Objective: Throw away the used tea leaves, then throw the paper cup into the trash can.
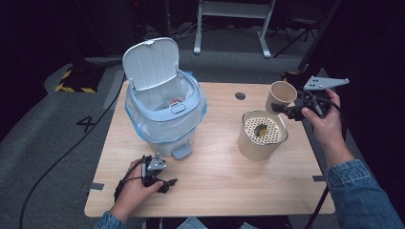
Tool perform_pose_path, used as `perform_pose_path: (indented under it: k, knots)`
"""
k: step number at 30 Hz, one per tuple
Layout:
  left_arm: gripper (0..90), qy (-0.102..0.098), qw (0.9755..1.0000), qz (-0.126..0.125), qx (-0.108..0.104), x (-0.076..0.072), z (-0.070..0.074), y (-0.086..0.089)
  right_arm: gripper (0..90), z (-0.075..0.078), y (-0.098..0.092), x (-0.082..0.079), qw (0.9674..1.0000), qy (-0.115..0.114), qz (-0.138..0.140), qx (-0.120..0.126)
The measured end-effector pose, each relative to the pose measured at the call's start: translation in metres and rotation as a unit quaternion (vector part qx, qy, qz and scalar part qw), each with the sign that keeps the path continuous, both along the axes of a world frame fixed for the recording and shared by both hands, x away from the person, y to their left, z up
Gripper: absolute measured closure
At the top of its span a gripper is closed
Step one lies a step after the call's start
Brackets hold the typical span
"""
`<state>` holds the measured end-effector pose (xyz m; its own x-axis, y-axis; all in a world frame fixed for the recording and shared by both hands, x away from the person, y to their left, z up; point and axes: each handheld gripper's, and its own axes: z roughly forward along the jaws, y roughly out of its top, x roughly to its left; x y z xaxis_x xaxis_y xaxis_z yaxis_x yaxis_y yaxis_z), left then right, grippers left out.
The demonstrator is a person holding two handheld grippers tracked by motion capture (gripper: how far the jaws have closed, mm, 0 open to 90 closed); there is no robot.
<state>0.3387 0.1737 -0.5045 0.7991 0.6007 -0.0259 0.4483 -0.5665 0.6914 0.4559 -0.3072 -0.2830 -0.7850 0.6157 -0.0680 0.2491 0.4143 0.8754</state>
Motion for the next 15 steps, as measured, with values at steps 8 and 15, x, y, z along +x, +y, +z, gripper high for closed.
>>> perform_pose_path:
  k: [8,15]
  knots:
    - [15.6,-0.001,1.0000,0.002,0.000,-0.001,0.000,0.000,29.6,0.012,0.013,0.007,0.9999,0.002,0.013,0.008]
    - [15.6,-0.002,1.0000,0.002,0.001,-0.001,0.000,0.001,29.5,0.026,0.034,0.014,0.9994,-0.002,0.031,0.015]
